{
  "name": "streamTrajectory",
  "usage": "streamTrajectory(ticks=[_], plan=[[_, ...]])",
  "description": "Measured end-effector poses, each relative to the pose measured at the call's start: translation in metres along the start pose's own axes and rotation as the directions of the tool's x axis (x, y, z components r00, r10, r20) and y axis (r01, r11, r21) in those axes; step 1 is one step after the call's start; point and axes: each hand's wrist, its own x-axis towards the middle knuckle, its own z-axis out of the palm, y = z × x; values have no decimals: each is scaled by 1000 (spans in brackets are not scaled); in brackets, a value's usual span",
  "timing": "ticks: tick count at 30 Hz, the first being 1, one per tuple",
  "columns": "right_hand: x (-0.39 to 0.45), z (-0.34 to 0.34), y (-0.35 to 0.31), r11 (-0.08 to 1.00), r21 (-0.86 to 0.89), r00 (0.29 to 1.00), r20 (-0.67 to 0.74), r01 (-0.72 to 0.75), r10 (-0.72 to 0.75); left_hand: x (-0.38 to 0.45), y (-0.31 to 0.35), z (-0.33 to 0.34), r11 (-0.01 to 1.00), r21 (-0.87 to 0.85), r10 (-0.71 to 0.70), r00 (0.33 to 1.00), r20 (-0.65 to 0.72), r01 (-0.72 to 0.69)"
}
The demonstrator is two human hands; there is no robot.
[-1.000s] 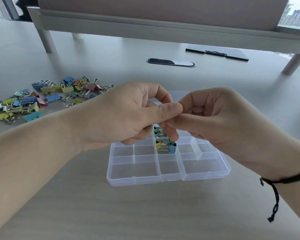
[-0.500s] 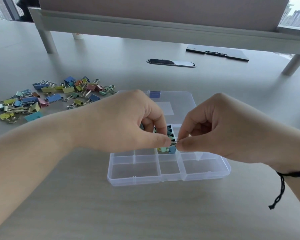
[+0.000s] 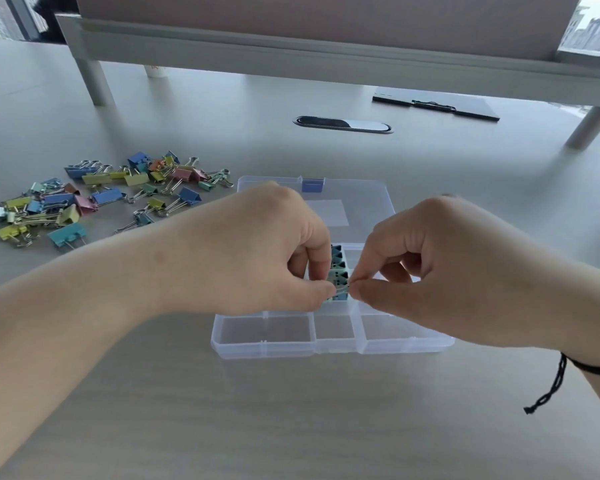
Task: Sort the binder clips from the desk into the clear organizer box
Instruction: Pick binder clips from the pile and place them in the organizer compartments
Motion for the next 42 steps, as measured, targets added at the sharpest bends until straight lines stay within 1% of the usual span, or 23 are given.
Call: streamTrajectory(ticks=[3, 6, 10, 15, 24, 28, 32, 37, 42], plan=[[1, 2, -2, 999, -51, 999, -33, 18, -20, 1, -1, 1, 1000, 18, 6, 1000, -29, -6], [1, 4, -3, 996, -89, 1000, -29, 8, -10, 1, 0, 2, 999, 32, 8, 999, -39, -7], [1, 5, -2, 998, -62, 1000, -23, -10, 8, 1, 0, 1, 1000, -11, -9, 999, -41, 8], [2, 7, 0, 998, -57, 1000, -9, 15, -16, 0, 1, -2, 999, -23, -42, 999, -32, 41], [1, 5, -1, 992, -117, 999, 9, 52, -51, 1, 1, 1, 997, 29, -71, 997, -35, 72], [0, 5, -1, 991, -114, 998, 36, 64, -61, 3, 3, 0, 992, -3, -125, 992, 8, 125], [-1, 5, -2, 991, -100, 995, 50, 86, -81, 3, 3, -1, 990, -16, -137, 990, 36, 137], [1, 6, -2, 991, -89, 995, 50, 96, -92, 3, 3, -4, 987, -28, -156, 982, 104, 159], [2, 8, -2, 993, -72, 995, 45, 98, -95, 4, 3, -3, 984, -22, -172, 980, 100, 175]])
